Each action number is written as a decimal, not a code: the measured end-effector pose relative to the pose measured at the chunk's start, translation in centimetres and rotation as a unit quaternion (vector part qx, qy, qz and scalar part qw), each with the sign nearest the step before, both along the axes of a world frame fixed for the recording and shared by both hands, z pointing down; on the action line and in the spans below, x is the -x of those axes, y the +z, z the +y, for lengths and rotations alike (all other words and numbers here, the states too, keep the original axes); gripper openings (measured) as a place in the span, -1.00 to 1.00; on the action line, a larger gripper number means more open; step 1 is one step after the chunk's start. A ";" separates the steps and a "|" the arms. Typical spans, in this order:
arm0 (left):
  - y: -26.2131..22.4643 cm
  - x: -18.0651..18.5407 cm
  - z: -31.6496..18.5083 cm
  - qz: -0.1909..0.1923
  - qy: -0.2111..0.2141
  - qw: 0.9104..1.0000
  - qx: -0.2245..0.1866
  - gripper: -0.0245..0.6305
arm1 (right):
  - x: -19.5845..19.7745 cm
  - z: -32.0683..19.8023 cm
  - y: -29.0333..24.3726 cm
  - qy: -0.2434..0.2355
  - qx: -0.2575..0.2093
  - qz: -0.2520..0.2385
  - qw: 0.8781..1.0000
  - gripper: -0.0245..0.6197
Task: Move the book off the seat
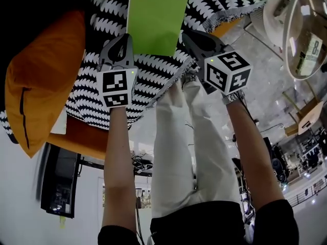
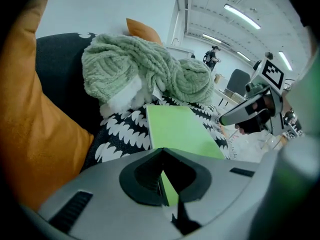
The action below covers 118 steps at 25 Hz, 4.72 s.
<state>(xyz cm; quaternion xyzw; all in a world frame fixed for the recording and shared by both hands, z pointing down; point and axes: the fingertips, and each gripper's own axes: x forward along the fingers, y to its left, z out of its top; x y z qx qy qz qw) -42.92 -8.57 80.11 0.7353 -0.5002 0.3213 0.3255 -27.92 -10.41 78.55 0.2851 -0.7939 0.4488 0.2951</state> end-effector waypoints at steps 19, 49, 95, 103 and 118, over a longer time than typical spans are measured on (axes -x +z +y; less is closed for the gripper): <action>2.9 0.2 0.3 -0.009 0.029 0.999 0.042 -0.90 | 0.7 0.3 2.5 0.027 0.033 -0.003 0.999 -0.22; 3.7 1.5 0.0 0.058 0.003 0.995 0.078 -0.90 | 8.3 0.4 4.4 0.064 0.144 -0.122 0.980 -0.01; -12.5 -4.8 0.3 0.118 -0.007 0.991 -0.060 -0.90 | 2.7 -0.6 -9.8 0.096 0.038 -0.119 0.987 -0.53; -18.8 -7.4 1.6 0.112 -0.013 0.988 -0.101 -0.90 | -1.1 1.4 -15.5 0.085 0.001 -0.122 0.989 -0.53; -31.4 -12.4 7.7 0.114 -0.052 0.977 -0.171 -0.90 | -7.5 8.3 -27.2 0.074 -0.039 -0.151 0.985 -0.53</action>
